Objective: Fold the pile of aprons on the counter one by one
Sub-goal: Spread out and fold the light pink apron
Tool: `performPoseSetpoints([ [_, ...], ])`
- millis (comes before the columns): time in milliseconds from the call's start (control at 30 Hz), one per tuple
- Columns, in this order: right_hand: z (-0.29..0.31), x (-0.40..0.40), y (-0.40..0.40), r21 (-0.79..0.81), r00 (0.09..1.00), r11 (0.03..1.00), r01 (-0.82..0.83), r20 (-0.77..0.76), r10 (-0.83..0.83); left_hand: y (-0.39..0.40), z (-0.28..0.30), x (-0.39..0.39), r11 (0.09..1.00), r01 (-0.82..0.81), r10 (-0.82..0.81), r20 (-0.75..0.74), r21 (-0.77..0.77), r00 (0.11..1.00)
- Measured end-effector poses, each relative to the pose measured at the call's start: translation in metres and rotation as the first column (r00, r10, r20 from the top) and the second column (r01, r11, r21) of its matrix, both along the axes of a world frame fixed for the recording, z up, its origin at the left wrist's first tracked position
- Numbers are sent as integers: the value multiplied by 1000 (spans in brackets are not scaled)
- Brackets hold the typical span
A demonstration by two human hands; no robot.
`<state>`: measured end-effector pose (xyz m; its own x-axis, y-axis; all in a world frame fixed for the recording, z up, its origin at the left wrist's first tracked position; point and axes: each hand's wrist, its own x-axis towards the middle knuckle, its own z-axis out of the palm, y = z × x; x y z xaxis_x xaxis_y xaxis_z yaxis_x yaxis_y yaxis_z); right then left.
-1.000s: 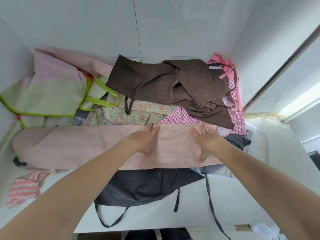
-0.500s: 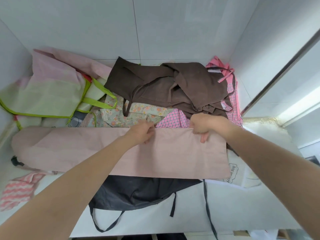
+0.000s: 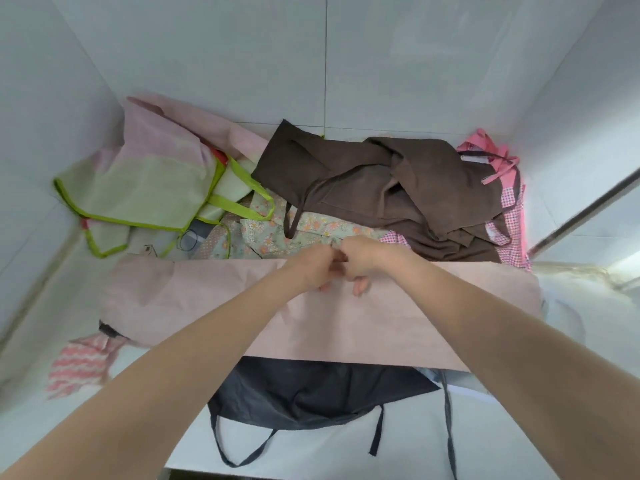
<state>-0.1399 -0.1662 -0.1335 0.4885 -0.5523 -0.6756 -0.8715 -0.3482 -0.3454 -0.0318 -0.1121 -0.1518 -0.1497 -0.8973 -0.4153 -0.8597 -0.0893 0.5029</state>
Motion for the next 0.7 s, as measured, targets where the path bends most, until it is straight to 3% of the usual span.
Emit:
performPoseSetpoints([
  [167,-13,-2,-10,-90,975,990,-110,-202,90,25,-6,88,990,-41,-2,299,139,954],
  [300,-9,-4,-12,-40,975,999,-15,-222,6,48,1,158,978,-176,113,422,114,900],
  [467,-7,86,16,173,975,981,93,182,-125,46,9,157,992,-125,118,350,-5,929],
  [600,-20,134,32,159,974,987,-7,225,-29,45,19,152,991,-68,104,358,-111,928],
  [700,-30,142,37,163,973,987,-16,228,-22,60,20,176,998,-49,59,377,-35,925],
])
